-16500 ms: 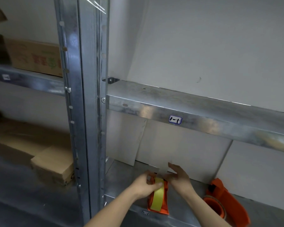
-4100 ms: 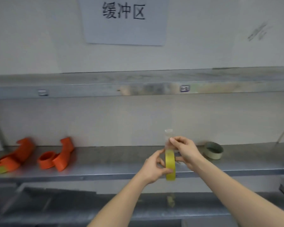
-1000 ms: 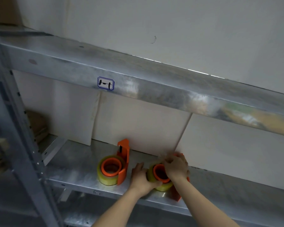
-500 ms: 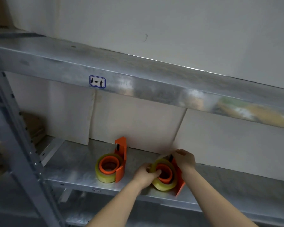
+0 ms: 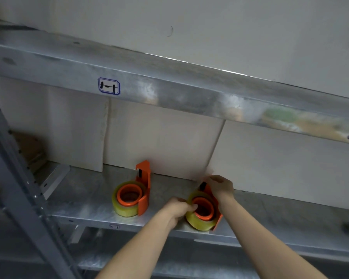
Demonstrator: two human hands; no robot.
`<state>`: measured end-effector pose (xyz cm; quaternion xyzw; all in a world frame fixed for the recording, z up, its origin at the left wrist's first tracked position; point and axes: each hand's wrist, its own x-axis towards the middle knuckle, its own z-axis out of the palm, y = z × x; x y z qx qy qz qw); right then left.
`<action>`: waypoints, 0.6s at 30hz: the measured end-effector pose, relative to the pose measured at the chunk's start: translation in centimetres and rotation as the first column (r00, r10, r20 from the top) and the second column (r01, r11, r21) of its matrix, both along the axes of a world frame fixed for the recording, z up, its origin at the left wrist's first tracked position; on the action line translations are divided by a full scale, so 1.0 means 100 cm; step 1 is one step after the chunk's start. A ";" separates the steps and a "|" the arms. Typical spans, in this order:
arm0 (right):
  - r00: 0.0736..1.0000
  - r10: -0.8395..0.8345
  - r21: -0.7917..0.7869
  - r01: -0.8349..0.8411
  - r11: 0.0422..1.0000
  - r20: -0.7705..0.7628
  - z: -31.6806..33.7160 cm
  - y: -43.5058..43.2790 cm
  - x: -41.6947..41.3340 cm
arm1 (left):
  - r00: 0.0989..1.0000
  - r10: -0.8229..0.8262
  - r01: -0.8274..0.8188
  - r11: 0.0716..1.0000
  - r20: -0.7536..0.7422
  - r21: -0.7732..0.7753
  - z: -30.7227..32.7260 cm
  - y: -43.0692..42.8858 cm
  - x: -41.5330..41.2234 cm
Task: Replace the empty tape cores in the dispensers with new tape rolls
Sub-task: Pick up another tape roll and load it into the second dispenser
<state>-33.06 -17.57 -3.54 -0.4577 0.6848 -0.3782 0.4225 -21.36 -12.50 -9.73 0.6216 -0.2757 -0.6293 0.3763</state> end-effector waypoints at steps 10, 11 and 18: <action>0.999 -0.025 0.033 0.024 0.999 0.038 0.000 0.000 -0.007 | 0.990 -0.052 0.045 0.998 0.135 0.054 0.008 0.000 -0.018; 0.998 -0.027 0.032 0.025 0.999 0.050 0.001 0.000 -0.007 | 0.993 -0.041 0.036 0.998 0.108 0.053 0.010 0.000 -0.016; 0.993 -0.036 0.030 0.033 0.999 0.108 -0.001 -0.003 -0.023 | 0.985 0.011 0.003 0.997 -0.173 0.082 0.027 0.006 -0.013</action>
